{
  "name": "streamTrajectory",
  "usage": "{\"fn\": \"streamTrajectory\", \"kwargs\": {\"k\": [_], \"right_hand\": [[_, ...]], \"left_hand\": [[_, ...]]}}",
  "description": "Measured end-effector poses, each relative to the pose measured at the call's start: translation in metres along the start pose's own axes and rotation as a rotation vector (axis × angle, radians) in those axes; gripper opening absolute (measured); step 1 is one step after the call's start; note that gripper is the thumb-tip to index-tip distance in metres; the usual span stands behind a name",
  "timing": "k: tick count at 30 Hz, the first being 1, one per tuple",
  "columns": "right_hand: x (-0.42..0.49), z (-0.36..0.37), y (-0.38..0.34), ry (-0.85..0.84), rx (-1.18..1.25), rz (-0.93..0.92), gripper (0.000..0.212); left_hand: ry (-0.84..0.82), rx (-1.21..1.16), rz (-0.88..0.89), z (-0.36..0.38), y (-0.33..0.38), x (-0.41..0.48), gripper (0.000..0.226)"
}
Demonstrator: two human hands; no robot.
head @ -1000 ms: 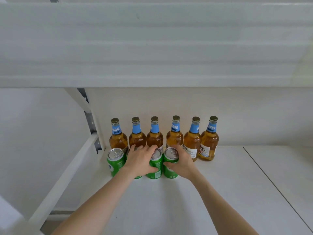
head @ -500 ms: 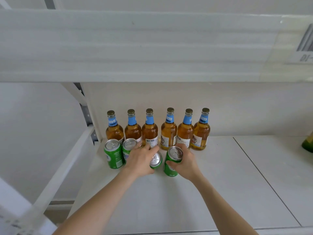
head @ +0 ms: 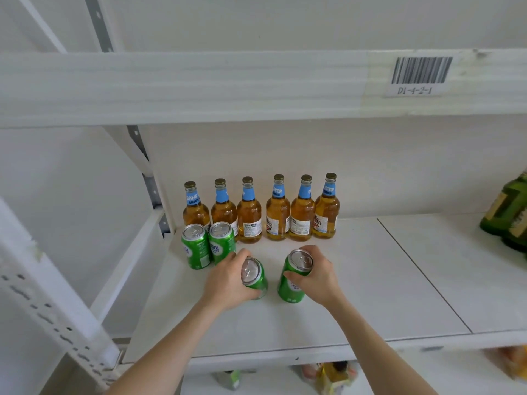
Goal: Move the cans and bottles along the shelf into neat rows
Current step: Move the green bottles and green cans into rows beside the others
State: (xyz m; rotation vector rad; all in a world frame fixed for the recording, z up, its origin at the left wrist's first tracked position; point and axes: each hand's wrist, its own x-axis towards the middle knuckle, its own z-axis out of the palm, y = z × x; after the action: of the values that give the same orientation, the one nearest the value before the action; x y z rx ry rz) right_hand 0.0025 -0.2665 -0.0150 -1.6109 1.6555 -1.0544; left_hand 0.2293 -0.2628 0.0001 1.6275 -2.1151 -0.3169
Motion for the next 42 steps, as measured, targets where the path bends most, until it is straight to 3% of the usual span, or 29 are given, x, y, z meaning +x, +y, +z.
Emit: {"fn": "streamTrajectory", "kwargs": {"k": [9,22,33,42], "right_hand": [[-0.063,-0.021,-0.019,0.068,0.041,-0.024,0.06],[-0.144,-0.069,-0.013,0.159,-0.033,-0.005,0.061],[-0.161,-0.137,0.028,0.256,-0.018,0.023,0.061],[-0.178,-0.236,0.084,0.268,0.002,0.029,0.058]], "left_hand": [[0.058,-0.227,-0.133,-0.011,0.013,-0.061,0.068],[-0.006,-0.345,-0.118,-0.009,0.065,-0.121,0.069],[0.076,-0.429,-0.055,0.028,0.138,-0.128,0.069],[0.091,-0.488,-0.05,0.083,0.234,-0.13,0.063]]}}
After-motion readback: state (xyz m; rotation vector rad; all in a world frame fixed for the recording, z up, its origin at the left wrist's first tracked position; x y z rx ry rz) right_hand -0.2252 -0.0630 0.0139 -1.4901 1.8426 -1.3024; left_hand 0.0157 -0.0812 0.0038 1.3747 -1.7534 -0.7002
